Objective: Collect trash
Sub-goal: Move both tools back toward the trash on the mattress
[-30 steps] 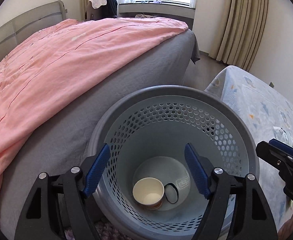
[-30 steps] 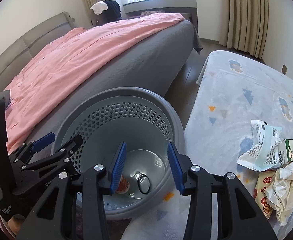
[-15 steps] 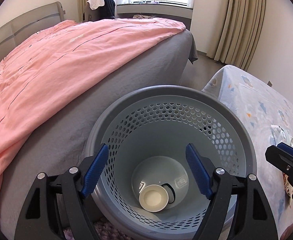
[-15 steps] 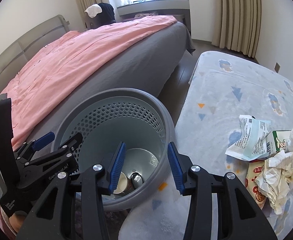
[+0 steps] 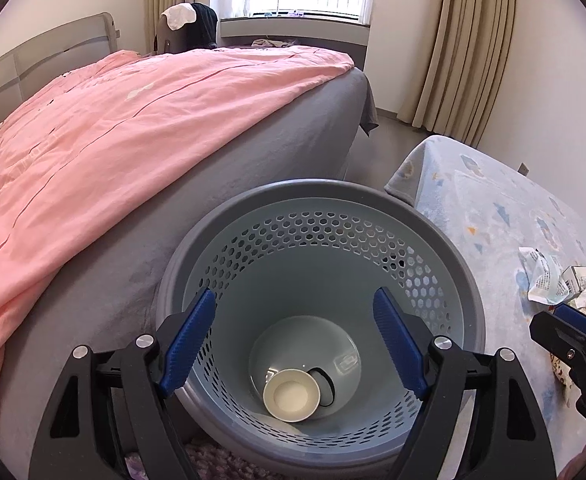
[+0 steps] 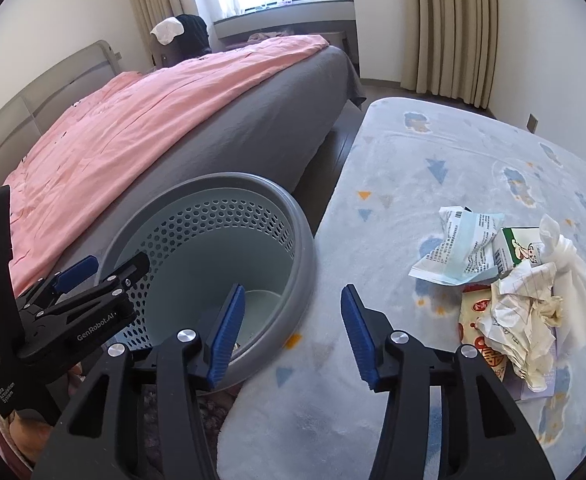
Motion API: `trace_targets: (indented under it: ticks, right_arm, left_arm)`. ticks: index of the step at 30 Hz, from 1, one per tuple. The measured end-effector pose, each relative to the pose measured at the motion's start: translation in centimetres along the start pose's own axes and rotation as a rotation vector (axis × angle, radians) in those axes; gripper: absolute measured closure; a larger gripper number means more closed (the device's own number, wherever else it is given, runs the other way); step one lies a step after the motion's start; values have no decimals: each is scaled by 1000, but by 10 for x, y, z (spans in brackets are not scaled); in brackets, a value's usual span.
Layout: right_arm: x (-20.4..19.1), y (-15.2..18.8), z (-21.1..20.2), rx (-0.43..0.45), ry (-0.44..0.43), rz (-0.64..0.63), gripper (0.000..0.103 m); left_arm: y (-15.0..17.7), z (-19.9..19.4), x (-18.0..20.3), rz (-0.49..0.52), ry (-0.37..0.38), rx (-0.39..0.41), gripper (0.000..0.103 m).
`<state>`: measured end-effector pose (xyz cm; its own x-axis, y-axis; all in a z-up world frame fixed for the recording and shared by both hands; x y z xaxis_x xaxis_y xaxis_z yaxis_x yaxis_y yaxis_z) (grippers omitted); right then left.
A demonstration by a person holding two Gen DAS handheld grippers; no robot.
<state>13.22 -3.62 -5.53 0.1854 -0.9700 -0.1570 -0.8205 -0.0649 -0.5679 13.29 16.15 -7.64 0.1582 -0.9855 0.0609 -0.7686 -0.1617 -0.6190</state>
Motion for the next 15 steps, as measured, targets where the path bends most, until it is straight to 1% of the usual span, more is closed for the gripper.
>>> trace_targets:
  ticks: [2,4,6,11,15]
  right_arm:
    - [4,2,-5,5,8,6,51]
    - [7,4,-11,16,19,10,45]
    - [11,7,-18,25,25,15,43]
    - [23,13,-32,44,46,30,41]
    - [38,19,-37,50,28,71,38]
  left_arm:
    - [0,-4,3,3,11,13,24]
    - [0,-8,6,10,20,24,24]
    - [2,-11,10,18,22,32,22]
    - [5,-15,22,44,26,42,22]
    - [8,-17,30,61,20,46,22]
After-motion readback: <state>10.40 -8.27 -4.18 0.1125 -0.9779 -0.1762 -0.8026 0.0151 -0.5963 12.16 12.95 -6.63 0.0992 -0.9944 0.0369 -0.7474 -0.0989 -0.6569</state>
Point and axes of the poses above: each gripper's, at about its wrist camera, not at the fingertips, and z roughly the way its jaws point, x to its right, y to its underside, the point moved 3 cm from there along z, roughly the way its jaws point, and after that the axes turned 5 degrees about -x, right-handed, at the moved point
